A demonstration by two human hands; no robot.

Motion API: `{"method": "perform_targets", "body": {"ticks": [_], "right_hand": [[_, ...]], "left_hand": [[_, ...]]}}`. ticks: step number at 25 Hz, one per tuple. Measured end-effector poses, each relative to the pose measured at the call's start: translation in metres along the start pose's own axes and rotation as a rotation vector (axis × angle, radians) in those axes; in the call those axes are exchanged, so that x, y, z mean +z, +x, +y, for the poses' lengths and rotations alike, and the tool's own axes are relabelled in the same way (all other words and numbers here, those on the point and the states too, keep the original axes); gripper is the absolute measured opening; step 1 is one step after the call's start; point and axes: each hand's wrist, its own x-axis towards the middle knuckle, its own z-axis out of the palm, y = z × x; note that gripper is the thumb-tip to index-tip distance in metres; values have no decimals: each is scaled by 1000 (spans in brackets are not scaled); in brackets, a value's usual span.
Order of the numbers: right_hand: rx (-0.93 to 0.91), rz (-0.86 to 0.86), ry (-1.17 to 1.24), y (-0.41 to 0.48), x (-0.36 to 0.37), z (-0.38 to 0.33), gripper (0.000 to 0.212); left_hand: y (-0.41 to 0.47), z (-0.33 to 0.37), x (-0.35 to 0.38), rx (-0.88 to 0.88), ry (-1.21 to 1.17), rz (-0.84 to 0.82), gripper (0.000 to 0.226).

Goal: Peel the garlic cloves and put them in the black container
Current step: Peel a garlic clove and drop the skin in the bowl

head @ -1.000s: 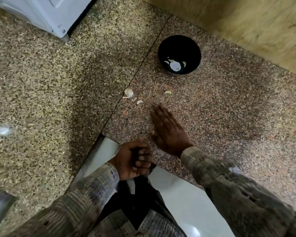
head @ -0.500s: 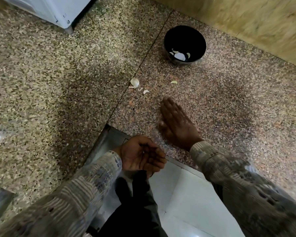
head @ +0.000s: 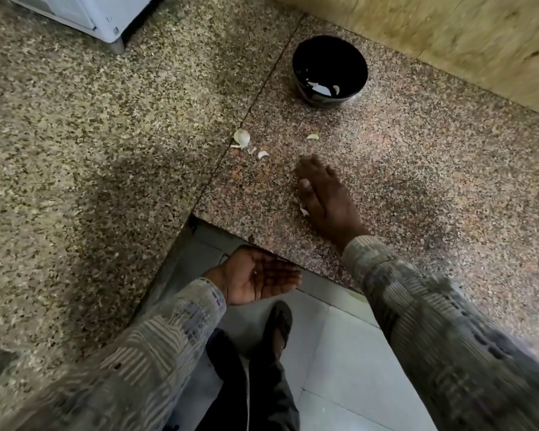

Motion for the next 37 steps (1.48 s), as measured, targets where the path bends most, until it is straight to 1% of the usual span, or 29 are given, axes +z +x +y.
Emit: {"method": "perform_targets", "body": {"ticks": [4,8,12,14,16,18,21,23,24,25,26,27,29,30,32,33,34,35,37], "right_hand": [[-72,7,-77,-2,7,8,56],[-119,-6,-92,-12,15,-14,58],[-213,-86,-98,-38,20,-35,61],[-233,-140,-90,-57,25,-47,60],[-242,-159,-42,-73,29,-56,58],[-249,-159,36,-84,30,-59,54],[-264,-160,172,-94,30,-60,49],[-272,-174,210,-104,32,-64,48],[-284,-176,221,-109,33,-66,47],[-302,-170,231,-113,34,-67,46],[-317,-163,250,-116,33,-67,45],[-324,-156,284,-119,33,-67,44],[-296,-133,439,-121,32,-71,41],[-233,-108,569,-120,31,-75,39],[-19,20,831,-101,20,-80,40],[92,117,872,-81,12,-75,44],[153,199,834,-59,6,-62,47],[147,245,756,-36,0,-48,46],[64,240,591,-4,-5,-31,39]], "left_hand": [[7,-2,-5,-7,-2,-21,48],[10,-6,-1,23,-52,-47,47],[11,-9,2,50,-81,-14,44],[12,-9,3,93,-91,12,39],[10,-11,5,133,-110,30,37],[11,-11,3,137,-139,10,35],[12,-10,1,152,-140,49,32],[9,-9,3,157,-163,45,32],[9,-10,3,153,-188,60,35],[8,-10,2,137,-175,97,42],[10,-10,-2,106,-214,94,51],[9,-11,-4,71,-231,65,51],[6,-12,-2,100,-216,-59,38],[6,-11,1,128,-160,-78,39],[10,-7,-2,124,9,-3,40],[13,-8,-4,101,17,-21,40],[15,-9,-7,97,34,-2,40],[14,-10,-6,89,41,13,41],[14,-10,-7,93,78,40,40]]}}
